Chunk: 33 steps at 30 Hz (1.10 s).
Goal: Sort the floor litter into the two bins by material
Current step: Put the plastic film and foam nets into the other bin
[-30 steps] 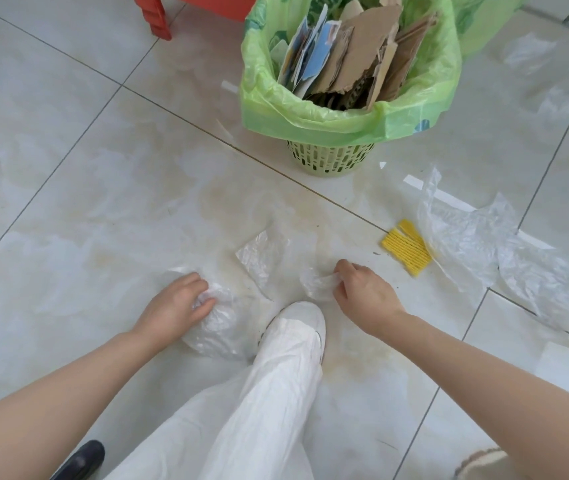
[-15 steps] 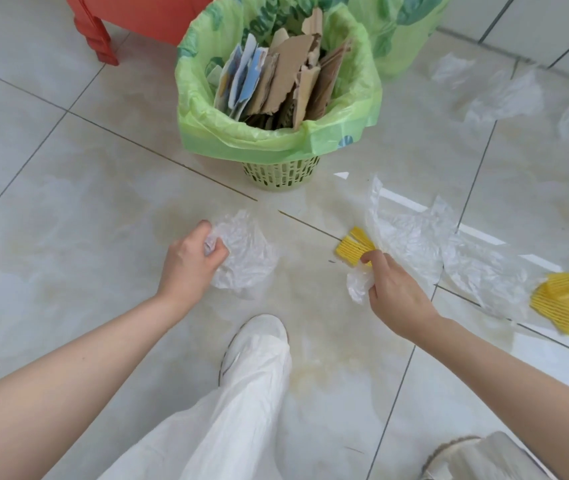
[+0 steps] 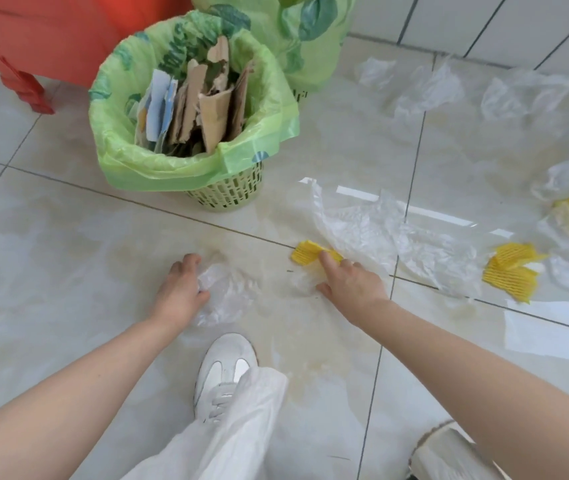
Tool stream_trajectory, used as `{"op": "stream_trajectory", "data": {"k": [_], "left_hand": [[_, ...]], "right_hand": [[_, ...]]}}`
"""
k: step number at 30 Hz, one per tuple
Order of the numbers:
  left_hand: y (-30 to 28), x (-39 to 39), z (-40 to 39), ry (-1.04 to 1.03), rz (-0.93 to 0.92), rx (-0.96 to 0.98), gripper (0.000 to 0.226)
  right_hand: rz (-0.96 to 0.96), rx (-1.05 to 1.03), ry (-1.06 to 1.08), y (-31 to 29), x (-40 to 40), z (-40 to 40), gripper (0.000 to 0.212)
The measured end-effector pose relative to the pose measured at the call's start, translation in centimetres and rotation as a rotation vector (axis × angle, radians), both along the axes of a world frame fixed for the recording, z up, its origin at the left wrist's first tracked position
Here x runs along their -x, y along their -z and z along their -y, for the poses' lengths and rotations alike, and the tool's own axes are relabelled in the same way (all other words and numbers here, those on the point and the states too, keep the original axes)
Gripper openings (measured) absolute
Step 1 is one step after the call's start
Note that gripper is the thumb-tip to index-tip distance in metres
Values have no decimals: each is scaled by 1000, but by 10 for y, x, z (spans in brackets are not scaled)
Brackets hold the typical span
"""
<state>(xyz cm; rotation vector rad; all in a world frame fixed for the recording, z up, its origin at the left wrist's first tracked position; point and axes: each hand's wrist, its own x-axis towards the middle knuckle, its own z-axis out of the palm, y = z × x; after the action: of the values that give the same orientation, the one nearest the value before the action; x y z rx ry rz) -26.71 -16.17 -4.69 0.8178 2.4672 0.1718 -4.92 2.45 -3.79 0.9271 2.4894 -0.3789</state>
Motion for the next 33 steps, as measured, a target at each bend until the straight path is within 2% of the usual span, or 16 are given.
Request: {"op": "stream_trajectory", "data": {"k": [3, 5, 9, 12, 16, 18, 21, 26, 29, 33], "left_hand": [[0, 1, -8, 31, -77, 77, 35], [-2, 3, -16, 67, -107, 143, 32], [-8, 10, -35, 180, -146, 171, 24], [-11, 6, -46, 132, -116, 93, 13], [-9, -8, -61, -65, -23, -31, 23], [-9, -18, -67, -116, -16, -77, 21], [-10, -30, -75, -109, -18, -146, 22], [-17, -39, -91, -45, -35, -235, 18], [-22, -39, -99, -47, -18, -286, 19], [-33, -43, -116, -11, 19, -445, 10]], "right_hand": [[56, -74, -72, -6, 5, -4, 52], [81, -84, -110, -11, 3, -7, 55], [70, -60, -136, -16, -9, -7, 41], [49, -51, -131, -16, -18, -5, 45], [-30, -93, -228, -23, -20, -2, 39], [-40, -71, -284, -26, -17, 1, 35], [-10, -21, -320, -29, -9, 4, 35], [82, 81, -321, -30, -1, 1, 49], [77, 72, -308, -30, -9, -8, 50], [2, 67, -314, -27, -23, -19, 49]]}}
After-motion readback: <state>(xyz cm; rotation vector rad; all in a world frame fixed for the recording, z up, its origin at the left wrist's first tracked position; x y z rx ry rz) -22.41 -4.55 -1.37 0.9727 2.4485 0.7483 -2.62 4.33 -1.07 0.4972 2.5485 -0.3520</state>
